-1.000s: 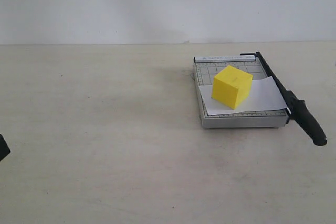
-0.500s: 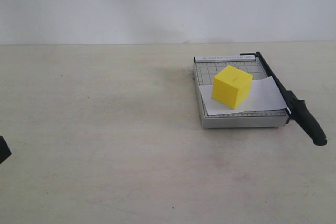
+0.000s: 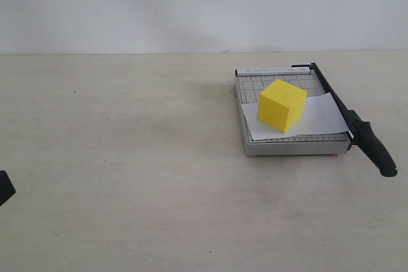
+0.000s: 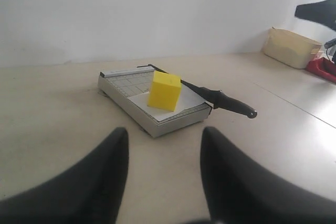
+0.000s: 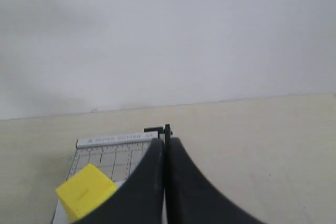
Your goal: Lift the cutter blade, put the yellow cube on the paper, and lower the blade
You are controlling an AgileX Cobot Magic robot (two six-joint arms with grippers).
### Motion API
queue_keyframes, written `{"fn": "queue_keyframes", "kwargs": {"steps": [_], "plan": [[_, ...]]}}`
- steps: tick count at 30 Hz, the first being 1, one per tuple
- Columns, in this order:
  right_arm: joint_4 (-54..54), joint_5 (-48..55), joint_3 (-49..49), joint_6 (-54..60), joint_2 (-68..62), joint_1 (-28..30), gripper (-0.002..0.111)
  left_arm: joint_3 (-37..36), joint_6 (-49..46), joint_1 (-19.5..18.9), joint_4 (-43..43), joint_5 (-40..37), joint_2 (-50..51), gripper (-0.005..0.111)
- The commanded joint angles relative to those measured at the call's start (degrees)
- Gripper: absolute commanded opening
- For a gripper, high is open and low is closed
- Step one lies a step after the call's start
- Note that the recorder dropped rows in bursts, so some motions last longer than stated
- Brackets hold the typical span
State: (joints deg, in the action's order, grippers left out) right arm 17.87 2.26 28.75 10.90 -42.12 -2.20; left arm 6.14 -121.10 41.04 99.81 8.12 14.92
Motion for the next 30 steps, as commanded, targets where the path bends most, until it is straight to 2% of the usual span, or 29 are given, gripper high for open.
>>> {"fn": "queue_keyframes", "kwargs": {"steps": [1, 6, 11, 14, 25, 26, 30], "plan": [[0.0, -0.6, -0.2, 0.1, 6.0, 0.3, 0.0, -3.4, 0.3, 0.1, 0.1, -0.6, -3.9, 0.042], [0.0, -1.1, -0.7, 0.1, 12.0, 0.4, 0.0, -6.1, 0.2, -3.4, 0.1, -0.6, -8.7, 0.042], [0.0, -13.6, -9.1, 0.1, 19.4, 0.6, 0.0, -6.1, 0.1, -7.3, 0.1, -0.6, -12.1, 0.042], [0.0, -17.5, -14.9, 0.1, 24.7, 0.6, 0.0, -6.1, 0.1, -9.4, 0.1, -0.6, -13.8, 0.042], [0.0, -16.8, -28.7, 0.1, 32.9, 0.6, 0.0, -6.1, 0.1, -13.2, 0.1, -0.5, -14.6, 0.042], [0.0, -16.8, -28.7, 0.1, 33.6, 0.6, 0.0, -6.1, 0.1, -13.8, -1.7, -0.6, -14.6, 0.042], [0.0, -17.2, -28.7, 0.1, 36.1, 0.6, 0.0, -6.1, 0.1, -17.8, -34.1, -1.0, -14.8, 0.042]]}}
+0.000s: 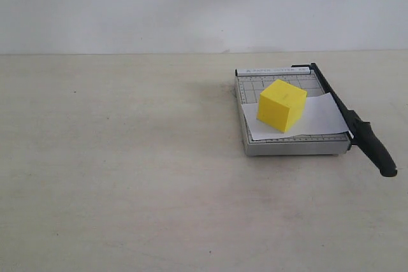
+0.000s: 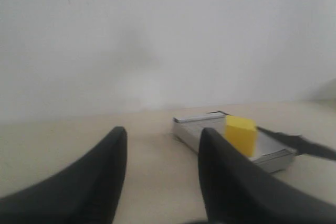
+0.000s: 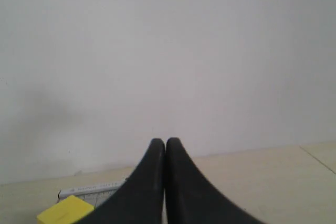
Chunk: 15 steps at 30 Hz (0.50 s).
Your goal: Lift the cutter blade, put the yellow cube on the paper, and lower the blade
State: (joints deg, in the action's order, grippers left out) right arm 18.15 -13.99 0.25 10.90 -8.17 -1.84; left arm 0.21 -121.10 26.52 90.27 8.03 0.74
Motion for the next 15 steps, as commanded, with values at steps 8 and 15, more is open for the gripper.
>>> {"fn": "queue_keyframes", "kwargs": {"steps": [8, 15], "plan": [[-0.3, -0.9, -0.2, 0.1, 5.9, 0.2, 0.0, -0.2, 0.1, -12.4, -41.3, -1.4, -0.7, 0.042], [-0.3, -0.9, -0.2, 0.1, 6.3, 0.2, 0.0, -0.2, 2.9, -20.4, -41.3, -4.7, -0.7, 0.037]]}}
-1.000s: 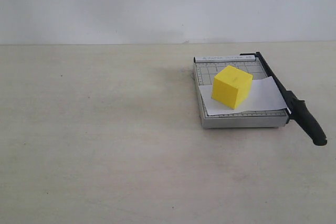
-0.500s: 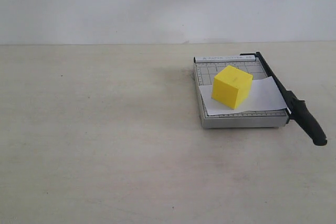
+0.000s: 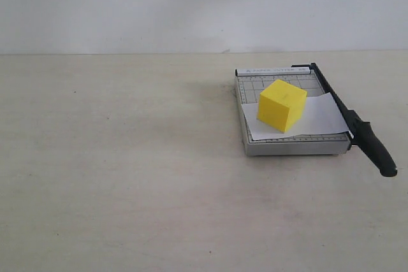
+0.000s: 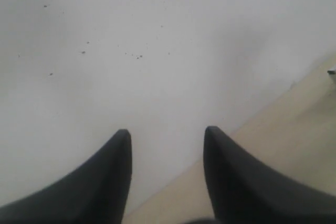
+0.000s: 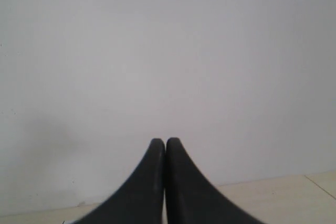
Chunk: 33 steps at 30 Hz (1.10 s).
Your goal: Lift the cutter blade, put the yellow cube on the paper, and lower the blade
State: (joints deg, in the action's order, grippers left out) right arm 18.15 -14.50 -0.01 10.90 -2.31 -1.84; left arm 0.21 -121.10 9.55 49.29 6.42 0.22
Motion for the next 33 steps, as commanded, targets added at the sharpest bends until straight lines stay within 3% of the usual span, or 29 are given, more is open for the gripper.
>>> {"fn": "queue_keyframes", "kwargs": {"steps": [1, 4, 7, 14, 16, 19, 22, 24, 33], "plan": [[-0.3, -0.4, 0.0, 0.1, 0.4, 0.2, 0.0, -0.2, 5.1, -4.5, -0.3, -3.6, -0.2, 0.031], [-0.3, -0.4, 0.0, 0.1, 0.4, 0.2, 0.0, -0.2, 16.0, -7.1, -1.9, -3.7, -0.2, 0.005], [-0.3, -0.4, 0.0, 0.1, 0.4, 0.2, 0.0, -0.2, 32.6, -9.3, -19.5, -5.2, -0.2, 0.004], [-0.3, -0.4, 0.0, 0.1, 0.4, 4.4, 0.0, -0.2, 100.3, -11.3, -59.8, -6.4, -0.2, 0.004], [-0.3, -0.5, 0.0, 0.1, 0.4, 8.3, 0.0, -0.2, 113.4, -11.3, -67.9, -10.3, -0.2, 0.004], [-0.3, -0.5, 0.0, 0.1, 0.4, 11.3, 0.0, -0.2, 106.8, -11.3, -60.0, -23.4, -0.2, 0.004], [-0.3, -0.5, 0.0, 0.1, 0.4, 11.6, 0.0, -0.2, 87.6, -11.3, -48.7, -24.3, -0.2, 0.004], [-0.3, -0.5, 0.0, 0.1, 0.4, 11.6, 0.0, -0.2, 80.2, -11.3, -47.5, -26.2, -0.2, 0.004], [-0.3, -0.5, 0.0, 0.1, 0.4, 11.6, 0.0, -0.2, 79.0, -11.3, -47.4, -26.7, -0.2, 0.004]]}}
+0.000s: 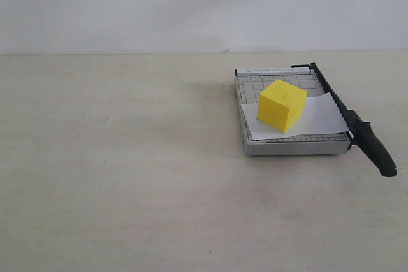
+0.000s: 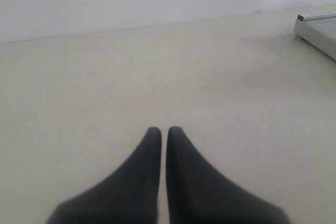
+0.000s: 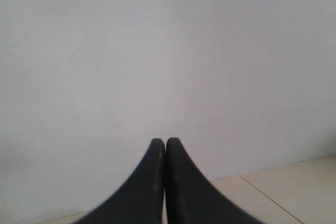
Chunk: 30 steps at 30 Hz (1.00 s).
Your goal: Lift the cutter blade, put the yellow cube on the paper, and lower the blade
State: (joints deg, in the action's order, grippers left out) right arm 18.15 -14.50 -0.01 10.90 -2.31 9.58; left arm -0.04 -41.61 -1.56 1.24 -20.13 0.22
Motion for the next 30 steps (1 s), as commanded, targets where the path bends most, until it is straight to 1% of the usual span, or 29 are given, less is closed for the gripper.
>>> {"fn": "queue_keyframes", "kwargs": {"steps": [1, 8, 10, 12, 15, 17, 21, 30], "plan": [[-0.3, -0.5, 0.0, 0.1, 0.4, 0.2, 0.0, 0.0, -0.5, -0.2, 0.7, -0.2, -0.2, 0.004], [-0.5, -0.4, 0.0, 0.6, 0.4, 0.2, 0.0, 0.0, -0.5, -0.2, 0.7, -0.2, -0.2, 0.004], [-0.5, 3.9, 0.0, 5.7, 0.4, 0.2, 0.0, 0.0, -0.5, -0.2, 0.7, -0.2, -0.2, 0.004], [-0.5, 10.5, 0.0, 9.5, 0.4, 0.2, 0.0, 0.0, -0.5, -0.2, 0.7, -0.2, -0.2, 0.004], [-0.5, 18.5, 0.0, 10.9, 0.4, 0.2, 0.0, 0.0, -0.5, -0.2, 0.7, -0.2, -0.2, 0.004], [-0.6, 21.1, 0.0, 10.9, 0.4, 0.2, 0.0, 0.0, -0.5, -0.2, 0.7, -0.2, -0.2, 0.004], [-0.6, 22.9, 0.0, 10.9, 0.4, 0.2, 0.0, 0.0, -0.5, -0.2, 0.7, -0.2, -0.2, 0.004], [0.2, 22.9, 0.0, 10.1, 0.4, 0.2, 0.0, 0.0, -0.5, -0.2, 0.7, -0.2, -0.2, 0.004]]}}
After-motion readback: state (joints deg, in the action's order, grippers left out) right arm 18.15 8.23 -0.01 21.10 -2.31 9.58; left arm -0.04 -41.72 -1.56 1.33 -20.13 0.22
